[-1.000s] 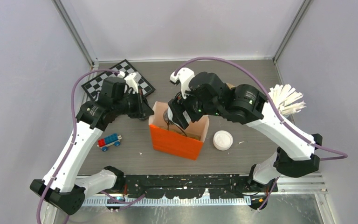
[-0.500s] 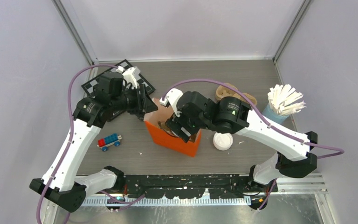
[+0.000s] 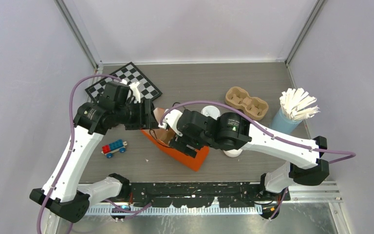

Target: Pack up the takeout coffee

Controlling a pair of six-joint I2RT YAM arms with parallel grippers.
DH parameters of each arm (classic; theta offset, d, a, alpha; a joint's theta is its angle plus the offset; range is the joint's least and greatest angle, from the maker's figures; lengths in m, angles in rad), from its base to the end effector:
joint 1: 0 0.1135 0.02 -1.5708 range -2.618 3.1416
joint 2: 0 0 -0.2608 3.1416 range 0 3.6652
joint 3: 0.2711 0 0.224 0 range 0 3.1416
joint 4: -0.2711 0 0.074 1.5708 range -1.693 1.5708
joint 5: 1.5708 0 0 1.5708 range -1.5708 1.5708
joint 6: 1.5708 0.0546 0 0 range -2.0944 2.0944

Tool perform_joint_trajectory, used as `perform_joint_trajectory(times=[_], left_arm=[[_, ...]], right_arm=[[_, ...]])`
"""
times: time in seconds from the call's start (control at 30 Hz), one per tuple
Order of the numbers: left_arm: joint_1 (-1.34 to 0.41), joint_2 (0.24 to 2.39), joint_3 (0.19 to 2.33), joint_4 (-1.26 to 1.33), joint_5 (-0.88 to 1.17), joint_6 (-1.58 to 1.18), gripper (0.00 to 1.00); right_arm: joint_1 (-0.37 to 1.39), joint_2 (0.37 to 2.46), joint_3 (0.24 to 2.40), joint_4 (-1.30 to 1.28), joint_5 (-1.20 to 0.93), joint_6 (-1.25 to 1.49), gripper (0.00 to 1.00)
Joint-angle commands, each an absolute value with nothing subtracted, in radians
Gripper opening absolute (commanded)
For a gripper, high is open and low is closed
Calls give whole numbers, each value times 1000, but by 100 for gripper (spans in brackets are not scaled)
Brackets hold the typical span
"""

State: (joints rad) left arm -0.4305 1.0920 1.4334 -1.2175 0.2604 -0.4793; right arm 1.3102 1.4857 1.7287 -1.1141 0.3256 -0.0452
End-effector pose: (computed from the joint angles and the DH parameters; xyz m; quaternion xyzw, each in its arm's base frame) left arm 0.1434 -0.0813 0.3764 0.0214 0.9331 -0.2580 0.2496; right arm 0.0874 0.2601 0.3873 -0.5379 0.7570 0.0771 0.3628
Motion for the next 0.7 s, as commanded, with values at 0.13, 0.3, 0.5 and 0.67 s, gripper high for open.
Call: perform_joint_trajectory(times=[0.13,0.3,0.5,0.67], left_arm=[[-433,1188,1696,-1354,94,-465,66],[-433,1162,1680,-1273,143,-384,69],[-428,1196,1630,-1196,139,-261,69],[-425,1283,1635,-1158,202,-272,65]], right_arm=[[1325,1454,1730,-1077,355,-83,74],[1325,1450,1727,-1080,369,-86,74],[1325,1436,1720,-1079,368,-82,74],[1326,1412,1694,-1070,348,-77,74]])
